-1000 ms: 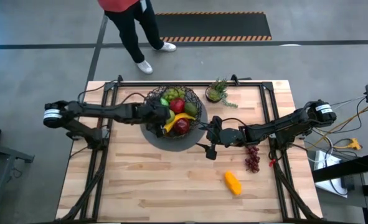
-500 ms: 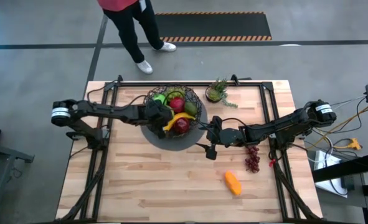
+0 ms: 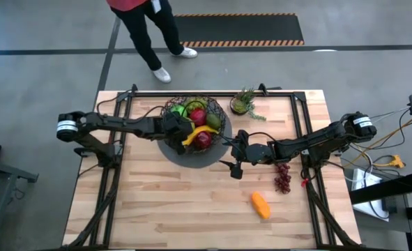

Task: Build produce basket
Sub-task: Adjust the pear in the black wire basket, then put the mango into the black wire basket

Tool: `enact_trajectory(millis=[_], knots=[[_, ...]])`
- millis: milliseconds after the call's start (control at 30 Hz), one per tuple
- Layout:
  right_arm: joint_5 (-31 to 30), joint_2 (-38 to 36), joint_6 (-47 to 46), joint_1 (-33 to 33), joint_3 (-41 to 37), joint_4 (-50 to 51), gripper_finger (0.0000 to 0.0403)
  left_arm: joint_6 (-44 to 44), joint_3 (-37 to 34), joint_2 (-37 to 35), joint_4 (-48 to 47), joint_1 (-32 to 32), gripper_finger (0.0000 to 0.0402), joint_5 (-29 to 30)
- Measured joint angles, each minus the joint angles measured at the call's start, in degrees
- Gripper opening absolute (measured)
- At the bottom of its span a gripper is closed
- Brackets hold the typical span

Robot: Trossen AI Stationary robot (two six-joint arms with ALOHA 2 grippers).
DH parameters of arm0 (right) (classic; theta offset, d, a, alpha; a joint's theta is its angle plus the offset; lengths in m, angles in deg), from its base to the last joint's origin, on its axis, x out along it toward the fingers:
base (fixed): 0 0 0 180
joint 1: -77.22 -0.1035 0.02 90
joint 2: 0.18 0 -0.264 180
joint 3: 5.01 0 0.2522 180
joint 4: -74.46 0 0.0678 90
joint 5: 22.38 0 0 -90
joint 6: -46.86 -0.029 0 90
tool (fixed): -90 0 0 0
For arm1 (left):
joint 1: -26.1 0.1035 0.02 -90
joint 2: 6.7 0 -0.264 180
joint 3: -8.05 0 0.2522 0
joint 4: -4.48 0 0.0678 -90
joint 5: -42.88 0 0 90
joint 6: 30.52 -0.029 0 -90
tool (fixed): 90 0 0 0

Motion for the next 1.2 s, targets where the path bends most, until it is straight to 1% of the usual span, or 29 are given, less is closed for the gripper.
enact_trajectory(millis=[267,500,800,967,1200], knots=[[0.00,0.00,0.00,-0.01,0.00,-0.01,0.0325,1.51,0.11,-0.13,-4.61,0.32,0.0000,-0.17],[0.00,0.00,-0.20,-0.01,0.00,-0.01,0.0325,-0.61,1.20,-0.47,-4.94,0.29,0.0000,-0.23],[0.00,0.00,0.09,0.01,0.00,0.01,0.0325,-3.49,3.63,-5.97,-4.53,-0.01,0.0000,-0.35],[0.00,0.00,0.18,0.01,0.00,-0.03,0.0325,-6.00,2.24,-11.54,1.43,-1.84,0.0000,-0.57],[0.02,-0.02,0.87,-0.01,0.98,-0.22,0.0325,-11.43,-3.86,-18.90,16.94,-7.42,0.0000,-0.62]])
